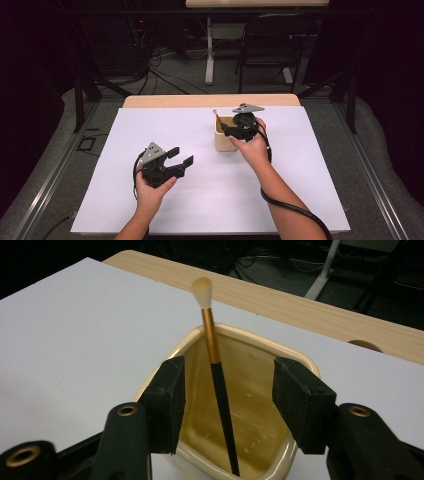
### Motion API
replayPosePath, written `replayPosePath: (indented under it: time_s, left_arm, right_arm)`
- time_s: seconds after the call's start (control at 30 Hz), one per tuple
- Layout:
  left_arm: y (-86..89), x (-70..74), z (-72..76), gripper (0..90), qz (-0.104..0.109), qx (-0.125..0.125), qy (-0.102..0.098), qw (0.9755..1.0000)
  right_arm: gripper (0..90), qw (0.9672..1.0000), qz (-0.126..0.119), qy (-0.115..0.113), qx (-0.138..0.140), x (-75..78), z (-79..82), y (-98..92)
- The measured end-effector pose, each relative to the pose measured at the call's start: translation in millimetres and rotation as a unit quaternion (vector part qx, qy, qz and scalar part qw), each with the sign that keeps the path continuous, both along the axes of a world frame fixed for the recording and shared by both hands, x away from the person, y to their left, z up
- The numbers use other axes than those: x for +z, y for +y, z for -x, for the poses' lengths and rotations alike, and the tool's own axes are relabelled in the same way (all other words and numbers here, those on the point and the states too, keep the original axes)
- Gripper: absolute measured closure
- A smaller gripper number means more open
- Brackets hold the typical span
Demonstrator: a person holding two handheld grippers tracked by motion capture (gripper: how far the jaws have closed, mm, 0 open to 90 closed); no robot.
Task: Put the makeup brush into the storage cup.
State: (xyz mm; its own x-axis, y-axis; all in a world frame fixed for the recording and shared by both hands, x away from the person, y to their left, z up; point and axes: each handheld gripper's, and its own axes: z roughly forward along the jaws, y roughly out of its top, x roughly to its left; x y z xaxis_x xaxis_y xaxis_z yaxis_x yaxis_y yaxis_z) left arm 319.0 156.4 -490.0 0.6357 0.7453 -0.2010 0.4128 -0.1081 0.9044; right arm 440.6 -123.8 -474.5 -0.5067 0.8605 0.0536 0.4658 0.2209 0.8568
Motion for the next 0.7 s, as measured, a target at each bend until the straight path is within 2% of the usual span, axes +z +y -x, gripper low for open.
replayPosePath:
  time_s: [0.43, 0.7]
  left_arm:
    - [1.6, -0.4, -0.8, 34.6, 0.003, 0.002, 0.001, 1.0000]
    - [1.8, -0.9, -1.0, 34.6, 0.000, 0.003, 0.003, 1.0000]
  right_arm:
    - [41.5, 0.9999, 0.007, -0.003, 0.006, 8.4, 5.5, 4.2]
    - [41.3, 1.0000, 0.000, -0.003, 0.005, 10.6, 7.7, 0.4]
